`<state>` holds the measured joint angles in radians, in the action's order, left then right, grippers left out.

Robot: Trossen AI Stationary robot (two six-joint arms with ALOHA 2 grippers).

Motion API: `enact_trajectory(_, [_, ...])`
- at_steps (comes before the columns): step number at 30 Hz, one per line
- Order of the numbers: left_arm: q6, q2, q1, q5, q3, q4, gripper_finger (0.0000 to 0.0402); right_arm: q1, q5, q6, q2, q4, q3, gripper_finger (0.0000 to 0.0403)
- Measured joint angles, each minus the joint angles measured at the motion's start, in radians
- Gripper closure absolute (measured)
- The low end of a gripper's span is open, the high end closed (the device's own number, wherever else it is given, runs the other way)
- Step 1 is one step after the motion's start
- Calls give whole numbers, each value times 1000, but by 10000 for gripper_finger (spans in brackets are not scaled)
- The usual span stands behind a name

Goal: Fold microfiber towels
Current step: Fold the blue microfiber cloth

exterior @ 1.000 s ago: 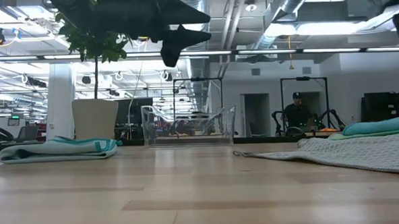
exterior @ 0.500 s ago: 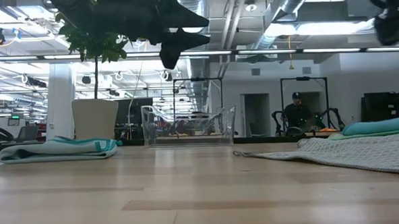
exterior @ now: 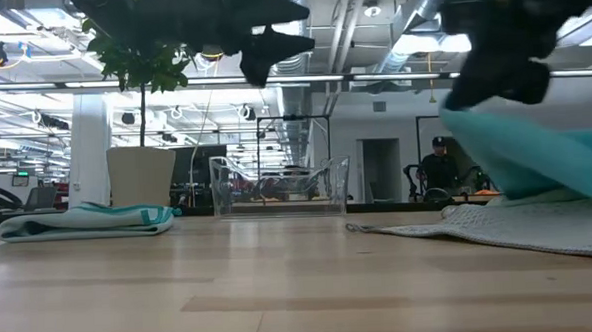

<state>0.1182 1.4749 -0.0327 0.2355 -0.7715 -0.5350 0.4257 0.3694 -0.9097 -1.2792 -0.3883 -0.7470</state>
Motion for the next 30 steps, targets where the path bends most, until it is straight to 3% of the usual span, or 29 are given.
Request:
enact_trajectory(6, [-65, 34, 5, -28, -2, -34, 162, -40, -26, 124, -85, 165, -5, 383])
enact_trajectory(11, [-99, 167, 7, 67, -40, -77, 168, -42, -30, 197, -160, 164, -81, 379])
enact_trajectory(17, [-197, 281, 16, 70, -151, -75, 171, -32, -57, 255, -226, 157, -170, 379])
enact_trajectory(24, [-502, 280, 75, 68, -189, 77, 171, -13, -59, 259, -240, 157, -182, 376])
enact_trajectory(28, [-649, 322, 118, -38, -243, 236, 171, -15, -58, 265, -240, 162, -182, 378])
enact_trajectory(30, [-703, 345, 129, -80, -279, 225, 171, -18, -60, 265, -240, 163, -182, 378])
